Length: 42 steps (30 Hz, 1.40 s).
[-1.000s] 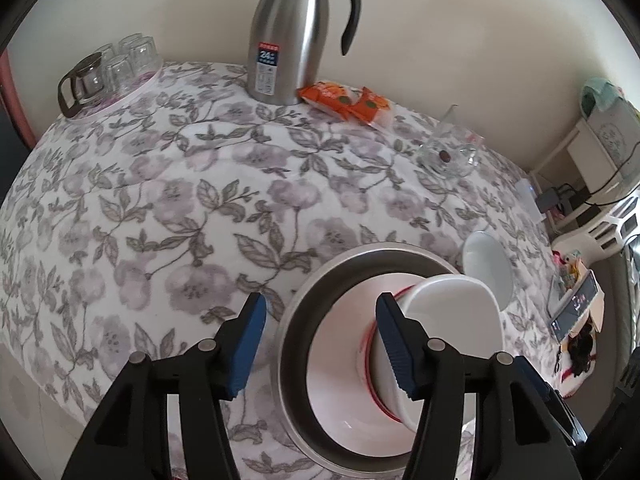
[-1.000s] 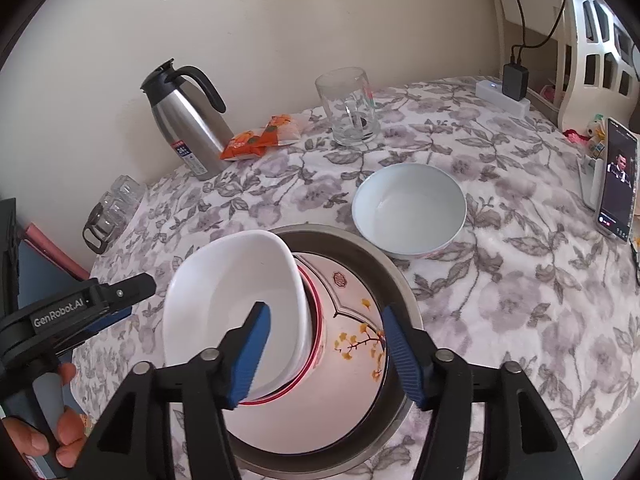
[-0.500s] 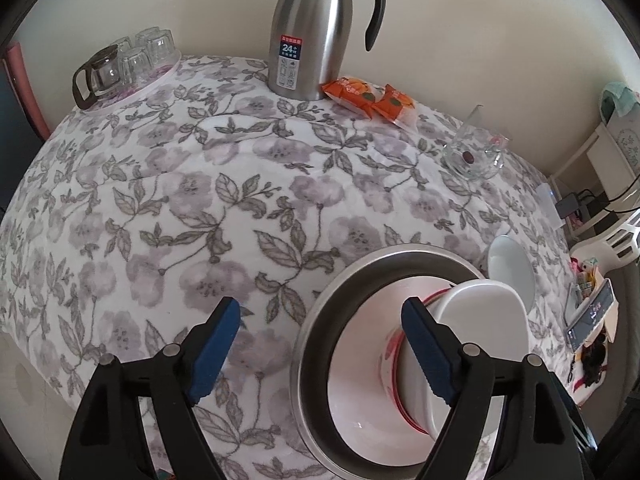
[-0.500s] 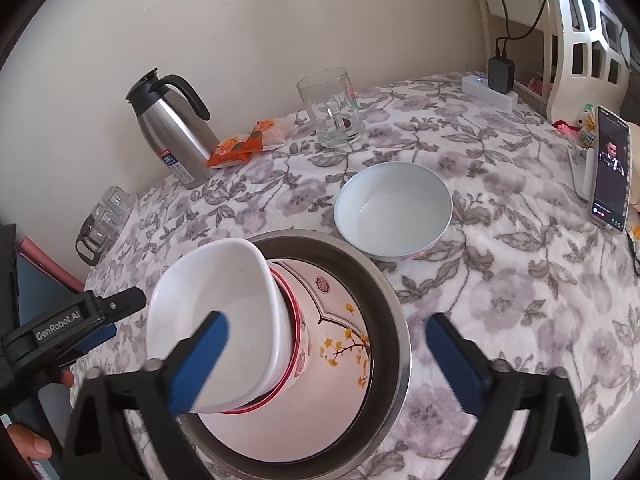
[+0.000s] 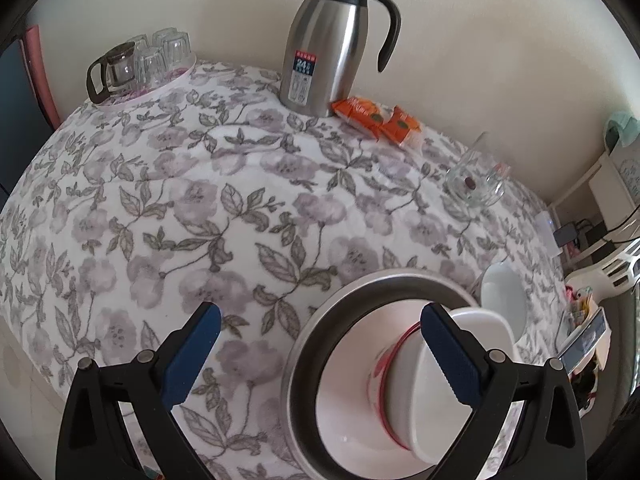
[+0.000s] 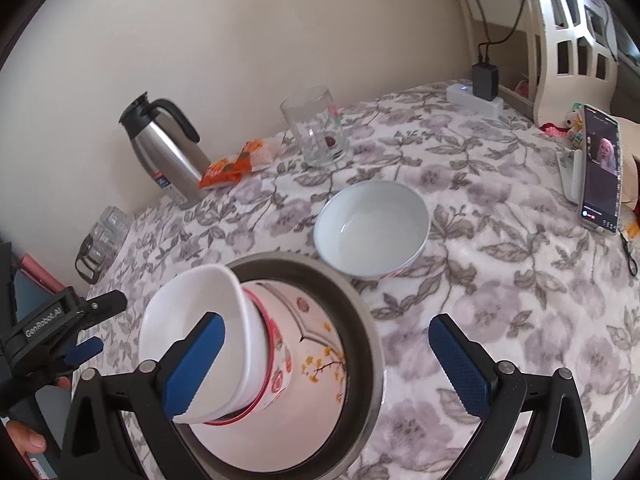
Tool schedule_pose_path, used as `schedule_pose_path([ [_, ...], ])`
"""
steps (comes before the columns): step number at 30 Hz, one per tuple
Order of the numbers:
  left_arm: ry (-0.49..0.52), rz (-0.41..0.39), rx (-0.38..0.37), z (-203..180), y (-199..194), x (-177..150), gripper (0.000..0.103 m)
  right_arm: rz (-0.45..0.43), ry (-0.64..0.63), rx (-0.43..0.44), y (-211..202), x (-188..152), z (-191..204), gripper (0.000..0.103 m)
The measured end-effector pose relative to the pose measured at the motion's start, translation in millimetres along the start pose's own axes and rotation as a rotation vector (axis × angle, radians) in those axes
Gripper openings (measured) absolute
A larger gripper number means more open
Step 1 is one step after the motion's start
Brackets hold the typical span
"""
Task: Organize plates and bowls
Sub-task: 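Move the left gripper toward the plain white bowl on the cloth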
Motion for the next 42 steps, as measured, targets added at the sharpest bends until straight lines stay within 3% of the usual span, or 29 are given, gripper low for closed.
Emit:
schedule_pose_path([
  [11,-0.003,-0.099,-0.07,-29.8,-19.6,10.0,0.1,-0.016,0.08,-0.024,0.8,8.9,-33.6,0.103],
  [19,0.058,-0.165,-0.115,-62.4,-33.5,18.3,0.1,-0.014,0.178,-0.067,4.0,15.2,-75.0,0.103],
  [26,0.107,-0.115,-0.227,-101.6,-33.6,11.9,0.1,-0.001,0.226,-0.087,9.1,16.7,-97.8,0.103],
  [36,0.208,-0.04,-0.313,-169.9,-27.4,-6.8,0.1,-0.002,0.278,-0.115,11.7,20.5,-130.2,0.103],
  [42,0.239,-0.009,-0.324,-197.8,-15.9,-20.5,0.1,0.004,0.319,-0.132,14.3,19.1,-153.2,0.103],
])
Point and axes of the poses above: each gripper's, at about its wrist camera, not at the fingertips, and y roughly the way its jaws point, z to its left, x to its top, the point moved 6 cm from there along y, roughly the way its jaws point, and after that the axes turned 2 degrees about -z, right-handed, at the moved point
